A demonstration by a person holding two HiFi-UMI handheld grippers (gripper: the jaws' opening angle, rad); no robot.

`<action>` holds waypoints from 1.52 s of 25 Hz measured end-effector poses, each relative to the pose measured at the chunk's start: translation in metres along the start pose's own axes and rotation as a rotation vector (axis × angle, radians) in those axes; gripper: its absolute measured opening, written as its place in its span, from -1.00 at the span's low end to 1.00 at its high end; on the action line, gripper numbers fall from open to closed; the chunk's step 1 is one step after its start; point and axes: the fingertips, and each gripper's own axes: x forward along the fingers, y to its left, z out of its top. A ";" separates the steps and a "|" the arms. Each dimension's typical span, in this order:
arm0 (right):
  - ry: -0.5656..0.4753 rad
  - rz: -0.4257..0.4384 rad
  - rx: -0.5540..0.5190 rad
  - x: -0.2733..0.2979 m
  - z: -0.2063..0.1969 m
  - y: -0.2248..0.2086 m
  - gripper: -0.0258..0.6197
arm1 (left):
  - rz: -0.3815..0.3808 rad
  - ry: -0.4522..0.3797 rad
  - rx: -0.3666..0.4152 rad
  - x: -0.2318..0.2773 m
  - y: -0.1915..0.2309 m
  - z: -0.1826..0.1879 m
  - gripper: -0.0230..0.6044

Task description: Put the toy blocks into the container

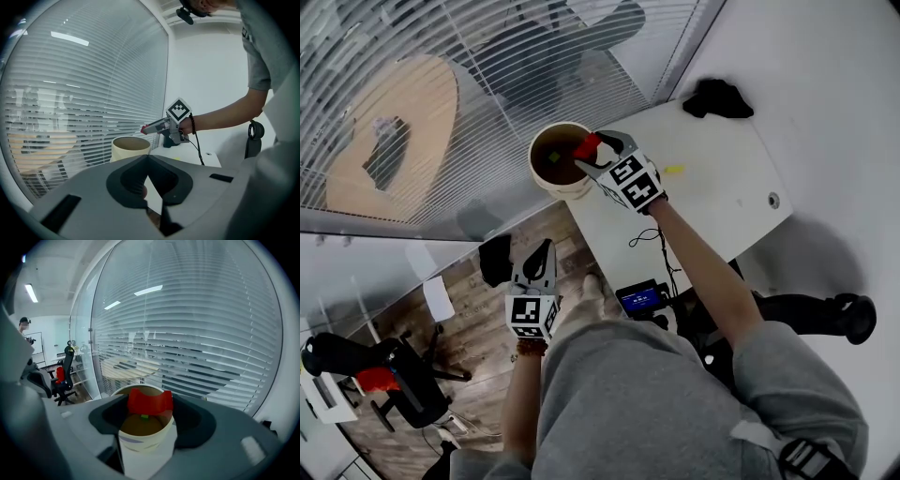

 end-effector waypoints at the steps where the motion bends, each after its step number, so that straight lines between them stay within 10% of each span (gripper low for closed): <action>1: 0.004 0.002 0.000 0.002 0.000 0.001 0.03 | 0.002 0.000 -0.002 0.000 0.001 0.000 -0.90; 19: 0.020 -0.013 -0.001 0.009 -0.003 0.000 0.06 | 0.014 0.004 -0.019 0.001 0.014 -0.004 -0.90; 38: 0.075 -0.272 0.103 -0.082 -0.091 -0.078 0.06 | -0.076 0.049 0.013 0.028 -0.006 -0.006 -0.91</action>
